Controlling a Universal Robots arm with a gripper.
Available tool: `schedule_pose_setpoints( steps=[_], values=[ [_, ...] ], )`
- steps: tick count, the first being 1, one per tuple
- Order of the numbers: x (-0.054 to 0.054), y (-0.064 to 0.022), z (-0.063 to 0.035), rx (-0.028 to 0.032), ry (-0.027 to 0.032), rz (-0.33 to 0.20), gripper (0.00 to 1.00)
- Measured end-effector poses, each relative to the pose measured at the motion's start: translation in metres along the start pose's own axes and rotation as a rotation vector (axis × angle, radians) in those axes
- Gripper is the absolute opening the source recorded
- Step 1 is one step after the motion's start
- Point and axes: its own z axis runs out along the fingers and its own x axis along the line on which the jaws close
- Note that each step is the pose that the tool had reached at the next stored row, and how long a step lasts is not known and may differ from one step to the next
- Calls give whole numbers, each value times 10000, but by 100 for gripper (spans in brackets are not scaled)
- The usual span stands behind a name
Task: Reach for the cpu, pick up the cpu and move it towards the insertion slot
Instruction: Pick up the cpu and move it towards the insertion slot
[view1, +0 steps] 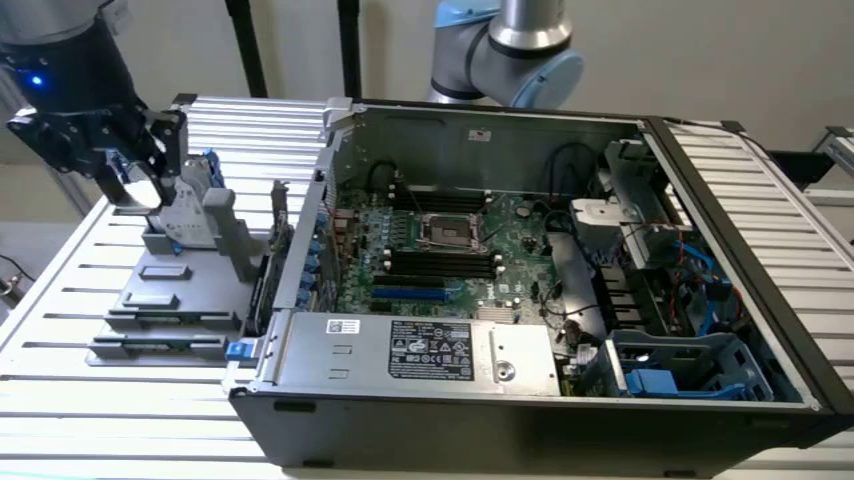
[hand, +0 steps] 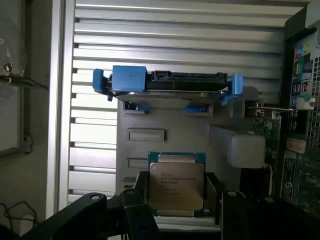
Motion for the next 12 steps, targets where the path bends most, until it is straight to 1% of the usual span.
schedule_pose_setpoints(
  steps=[3, 5, 8, 9, 11, 12],
  values=[
    [-138, -3, -92, -59, 0, -4, 55],
    [-227, -5, -133, -113, 3, -7, 55],
    [-363, -11, -149, -188, 2, -13, 55],
    [-407, -12, -154, -219, 1, -14, 55],
    [-496, -15, -183, -310, -4, -14, 55],
    [-545, -16, -209, -337, -4, -15, 55]
  ],
)
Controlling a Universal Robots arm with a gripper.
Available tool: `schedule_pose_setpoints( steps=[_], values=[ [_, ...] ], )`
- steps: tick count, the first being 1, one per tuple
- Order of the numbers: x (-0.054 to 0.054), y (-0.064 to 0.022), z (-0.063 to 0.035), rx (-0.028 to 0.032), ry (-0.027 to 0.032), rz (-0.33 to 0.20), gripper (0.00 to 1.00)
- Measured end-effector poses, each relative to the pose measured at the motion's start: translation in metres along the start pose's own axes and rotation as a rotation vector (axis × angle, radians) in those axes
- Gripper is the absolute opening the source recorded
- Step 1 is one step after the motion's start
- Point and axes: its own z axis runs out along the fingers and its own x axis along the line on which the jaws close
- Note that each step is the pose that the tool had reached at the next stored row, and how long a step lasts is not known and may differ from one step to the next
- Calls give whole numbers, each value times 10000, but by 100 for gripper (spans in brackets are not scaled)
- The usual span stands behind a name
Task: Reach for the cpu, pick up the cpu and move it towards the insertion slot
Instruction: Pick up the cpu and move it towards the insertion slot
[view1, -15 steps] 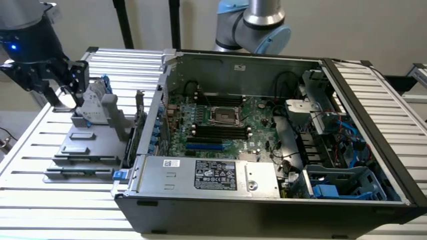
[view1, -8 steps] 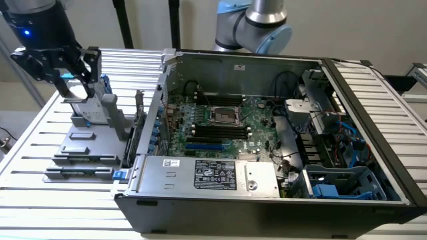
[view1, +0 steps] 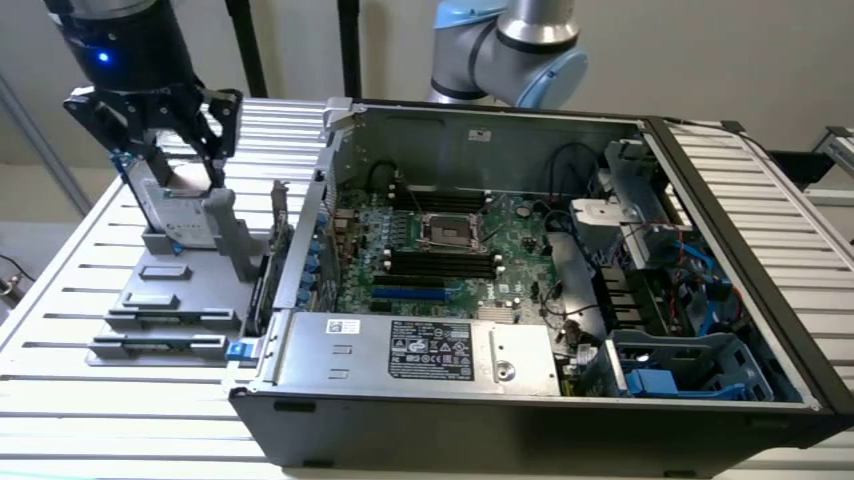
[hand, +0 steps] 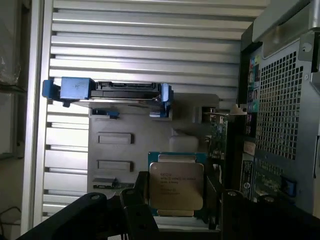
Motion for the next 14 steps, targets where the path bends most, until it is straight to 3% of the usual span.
schedule_pose_setpoints(
  steps=[7, 14],
  values=[
    [-315, -1, -187, -139, 7, -2, 55],
    [-633, -14, -209, -284, 3, -3, 55]
  ],
)
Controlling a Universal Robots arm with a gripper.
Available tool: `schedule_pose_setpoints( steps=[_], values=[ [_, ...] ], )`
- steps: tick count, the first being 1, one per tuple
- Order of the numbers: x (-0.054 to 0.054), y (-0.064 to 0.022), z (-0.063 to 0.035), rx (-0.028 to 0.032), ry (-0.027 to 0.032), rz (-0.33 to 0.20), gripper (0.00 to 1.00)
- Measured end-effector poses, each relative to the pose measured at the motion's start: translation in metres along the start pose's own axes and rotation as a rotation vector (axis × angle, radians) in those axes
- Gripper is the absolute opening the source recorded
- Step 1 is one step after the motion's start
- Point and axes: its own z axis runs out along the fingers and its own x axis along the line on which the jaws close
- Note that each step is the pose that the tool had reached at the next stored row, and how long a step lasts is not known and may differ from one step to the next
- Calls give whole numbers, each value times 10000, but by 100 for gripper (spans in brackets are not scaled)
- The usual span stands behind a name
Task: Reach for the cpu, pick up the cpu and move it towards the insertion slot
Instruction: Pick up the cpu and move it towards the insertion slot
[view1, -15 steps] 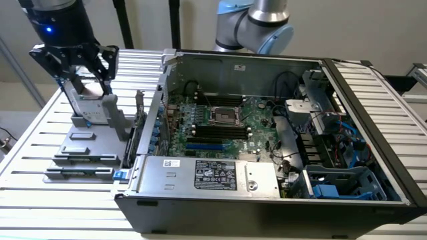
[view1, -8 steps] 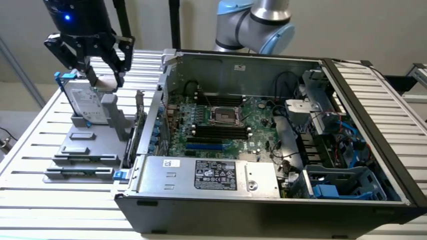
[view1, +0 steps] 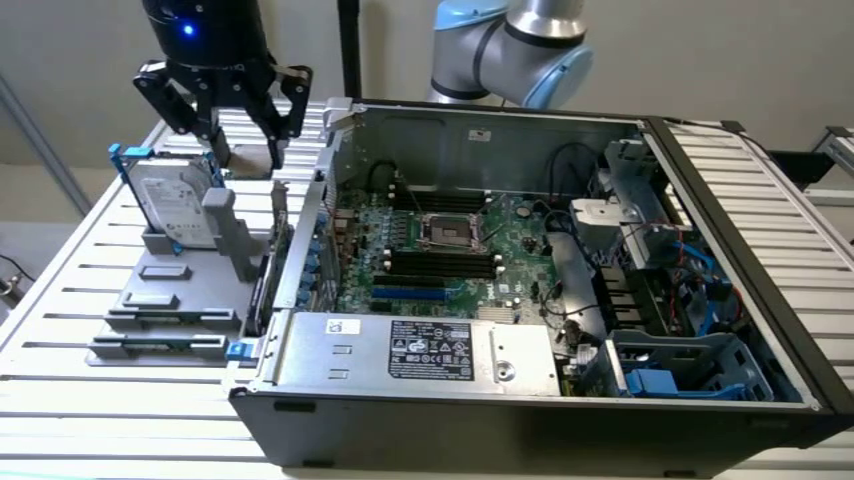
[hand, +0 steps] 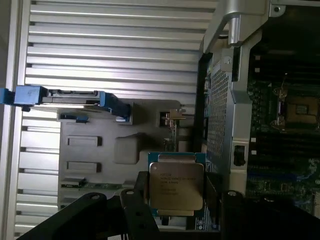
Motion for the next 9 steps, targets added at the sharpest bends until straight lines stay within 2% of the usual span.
schedule_pose_setpoints(
  steps=[9],
  values=[
    [-407, -18, -14, -168, -8, -4, 55]
  ],
)
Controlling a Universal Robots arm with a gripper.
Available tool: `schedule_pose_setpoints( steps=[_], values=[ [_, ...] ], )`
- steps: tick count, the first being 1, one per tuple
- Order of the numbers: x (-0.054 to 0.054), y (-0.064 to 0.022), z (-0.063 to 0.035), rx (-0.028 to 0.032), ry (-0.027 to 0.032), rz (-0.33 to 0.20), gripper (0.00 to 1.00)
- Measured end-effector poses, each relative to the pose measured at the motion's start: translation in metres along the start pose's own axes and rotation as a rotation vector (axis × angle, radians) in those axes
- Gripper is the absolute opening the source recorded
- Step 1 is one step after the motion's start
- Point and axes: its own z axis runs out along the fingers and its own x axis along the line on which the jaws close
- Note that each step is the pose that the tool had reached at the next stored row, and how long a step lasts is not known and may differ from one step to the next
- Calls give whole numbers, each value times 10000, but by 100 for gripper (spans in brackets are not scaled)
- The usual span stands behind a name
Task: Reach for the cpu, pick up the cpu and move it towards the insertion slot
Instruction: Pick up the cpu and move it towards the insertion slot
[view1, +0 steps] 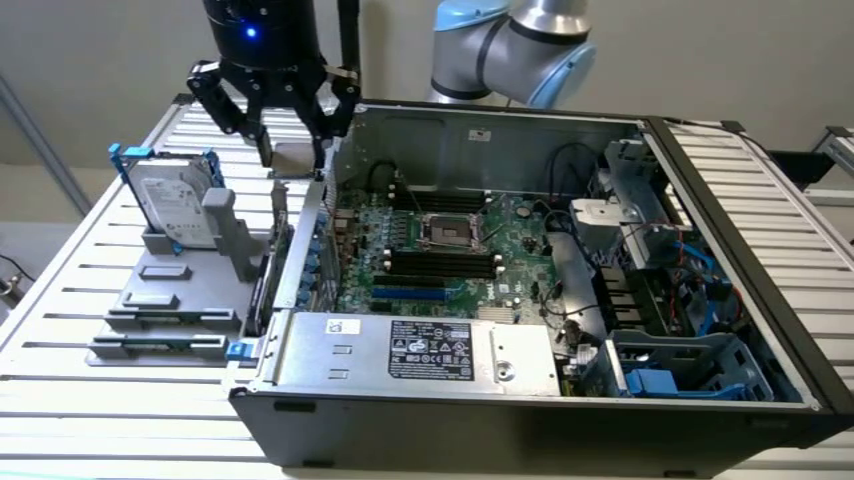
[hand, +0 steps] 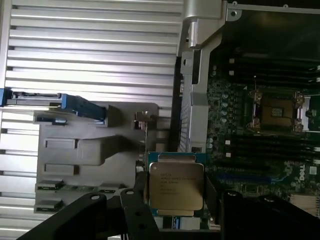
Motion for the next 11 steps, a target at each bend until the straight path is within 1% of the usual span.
schedule_pose_setpoints(
  steps=[4, 11],
  values=[
    [-182, -7, -11, -44, -2, -1, 55],
    [-501, -21, -28, -85, -2, -1, 55]
  ],
)
